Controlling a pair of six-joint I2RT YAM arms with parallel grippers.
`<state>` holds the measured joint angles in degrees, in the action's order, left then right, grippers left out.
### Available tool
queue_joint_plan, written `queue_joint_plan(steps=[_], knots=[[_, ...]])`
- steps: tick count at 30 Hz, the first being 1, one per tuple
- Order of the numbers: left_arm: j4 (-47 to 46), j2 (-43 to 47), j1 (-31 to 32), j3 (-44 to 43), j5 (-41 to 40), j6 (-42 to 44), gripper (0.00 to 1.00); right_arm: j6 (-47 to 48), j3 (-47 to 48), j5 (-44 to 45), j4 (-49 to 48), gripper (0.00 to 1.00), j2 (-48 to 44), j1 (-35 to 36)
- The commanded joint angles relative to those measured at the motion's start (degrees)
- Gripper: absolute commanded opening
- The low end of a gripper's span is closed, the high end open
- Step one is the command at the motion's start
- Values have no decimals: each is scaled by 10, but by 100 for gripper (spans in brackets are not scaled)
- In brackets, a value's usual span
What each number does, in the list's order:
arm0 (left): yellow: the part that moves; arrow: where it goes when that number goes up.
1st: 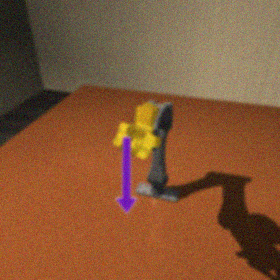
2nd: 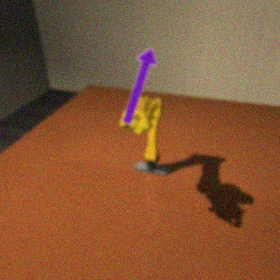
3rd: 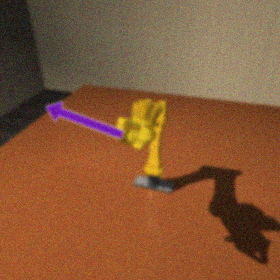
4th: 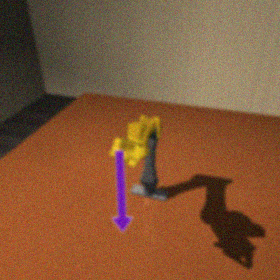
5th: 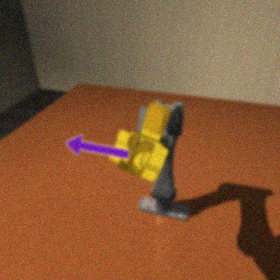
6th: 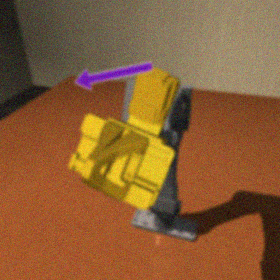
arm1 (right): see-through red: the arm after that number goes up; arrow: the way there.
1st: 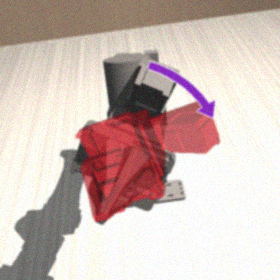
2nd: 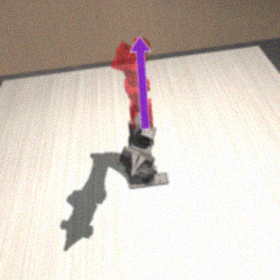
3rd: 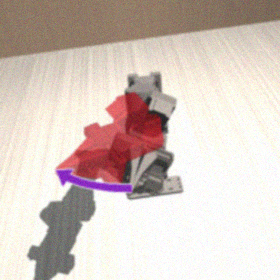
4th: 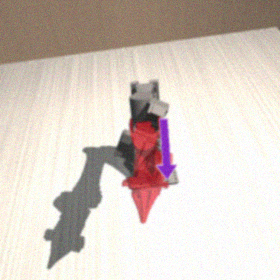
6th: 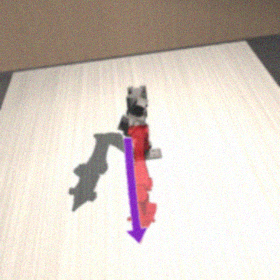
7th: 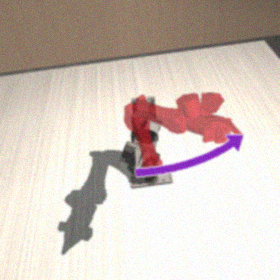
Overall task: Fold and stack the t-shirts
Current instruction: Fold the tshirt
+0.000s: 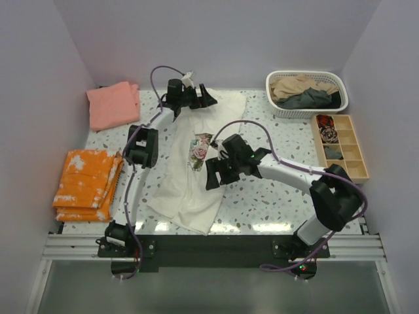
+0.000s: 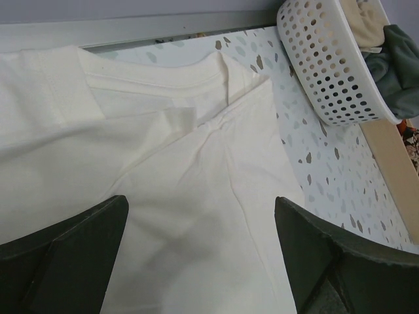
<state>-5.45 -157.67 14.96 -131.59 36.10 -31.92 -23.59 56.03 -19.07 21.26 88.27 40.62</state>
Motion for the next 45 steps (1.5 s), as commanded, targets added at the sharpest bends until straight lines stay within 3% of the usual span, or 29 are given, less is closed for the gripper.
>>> queue_joint_plan(steps=[1,8,12,18,29,36,40,45], knots=[[6,-39,-22,-39,1,-6,100,-15,67,-47,-50,73,55,56],[4,-34,-25,-44,-1,12,100,-47,80,15,-47,74,149,111],[2,-26,-40,-44,-4,11,100,-91,53,118,16,74,144,125],[-7,-7,-70,-49,-12,5,100,-148,-43,188,41,74,131,129],[-22,3,-113,-54,-9,-6,100,-164,-100,315,163,75,70,149],[-38,2,-107,-51,11,-17,100,-111,-47,280,172,75,-46,178],[-32,28,-99,-29,19,-3,100,-108,-22,321,190,75,-86,197],[6,134,-65,32,3,66,100,-104,-29,361,186,75,-112,202]])
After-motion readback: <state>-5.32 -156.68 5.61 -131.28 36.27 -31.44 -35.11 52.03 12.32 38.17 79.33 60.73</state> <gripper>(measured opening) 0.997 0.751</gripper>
